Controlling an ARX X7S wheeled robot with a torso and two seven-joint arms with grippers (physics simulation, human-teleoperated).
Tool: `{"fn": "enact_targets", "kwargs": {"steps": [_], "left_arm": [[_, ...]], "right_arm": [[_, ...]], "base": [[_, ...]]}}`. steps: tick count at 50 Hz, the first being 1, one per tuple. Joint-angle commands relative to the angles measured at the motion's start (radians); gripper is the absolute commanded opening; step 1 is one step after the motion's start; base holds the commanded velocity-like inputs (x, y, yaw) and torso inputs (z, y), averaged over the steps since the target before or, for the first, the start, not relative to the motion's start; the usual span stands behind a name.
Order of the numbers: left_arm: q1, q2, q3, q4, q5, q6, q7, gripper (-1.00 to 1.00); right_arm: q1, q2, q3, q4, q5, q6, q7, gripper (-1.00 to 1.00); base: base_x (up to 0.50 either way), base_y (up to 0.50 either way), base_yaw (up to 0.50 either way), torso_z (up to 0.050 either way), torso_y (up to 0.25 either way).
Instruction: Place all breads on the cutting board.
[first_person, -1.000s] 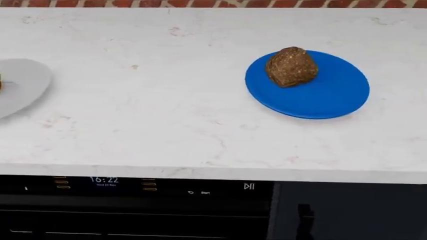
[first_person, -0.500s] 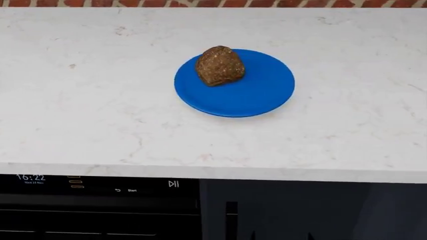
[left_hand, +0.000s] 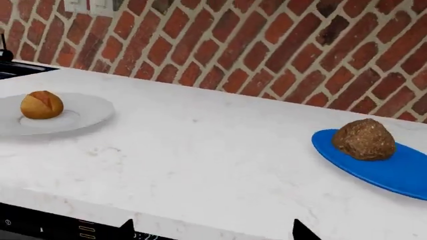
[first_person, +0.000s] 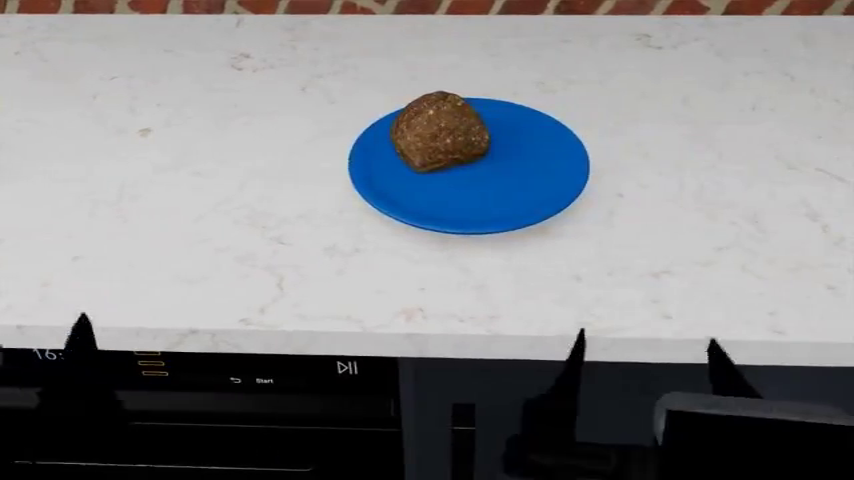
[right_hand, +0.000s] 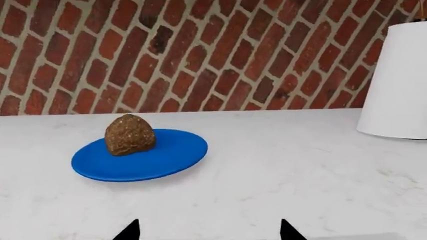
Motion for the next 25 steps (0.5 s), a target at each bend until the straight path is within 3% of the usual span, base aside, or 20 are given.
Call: {"fn": "enact_targets", "kwargs": {"steps": [1, 4, 11, 18, 21, 25], "left_arm": [[-0.488, -0.097, -0.247, 0.227, -0.617, -0.672, -0.341, 1.0], [-0.654, -0.149, -0.263, 0.127, -0.923, -0.758, -0.537, 1.0], [-0.756, -0.367, -0.215, 0.068, -1.183, -0.755, -0.693, 1.0], [-0.842, -0.504, -0.154, 0.039, -1.338, -0.702, -0.765, 1.0], [-0.832, -0.526, -0.186, 0.036, -1.336, -0.683, -0.775, 1.0], [-0.931, -0.565, -0.132, -0.001, -1.389, -0.668, -0.771, 1.0]], "right_arm": [[0.372, 0.144, 0.171, -0.341, 0.314, 0.569, 0.093, 1.0], [0.472, 0.165, 0.193, -0.354, 0.386, 0.668, 0.103, 1.0], [0.663, 0.279, 0.17, -0.372, 0.448, 0.833, 0.093, 1.0], [0.789, 0.327, 0.178, -0.439, 0.521, 0.966, 0.122, 1.0], [0.851, 0.333, 0.178, -0.443, 0.566, 1.029, 0.129, 1.0], [0.941, 0.378, 0.186, -0.369, 0.73, 1.064, 0.205, 1.0]], "base": [[0.0, 0.0, 0.0, 0.0, 0.0], [0.0, 0.0, 0.0, 0.0, 0.0], [0.0, 0.0, 0.0, 0.0, 0.0], [0.0, 0.0, 0.0, 0.0, 0.0], [0.0, 0.0, 0.0, 0.0, 0.0], [0.0, 0.0, 0.0, 0.0, 0.0]]}}
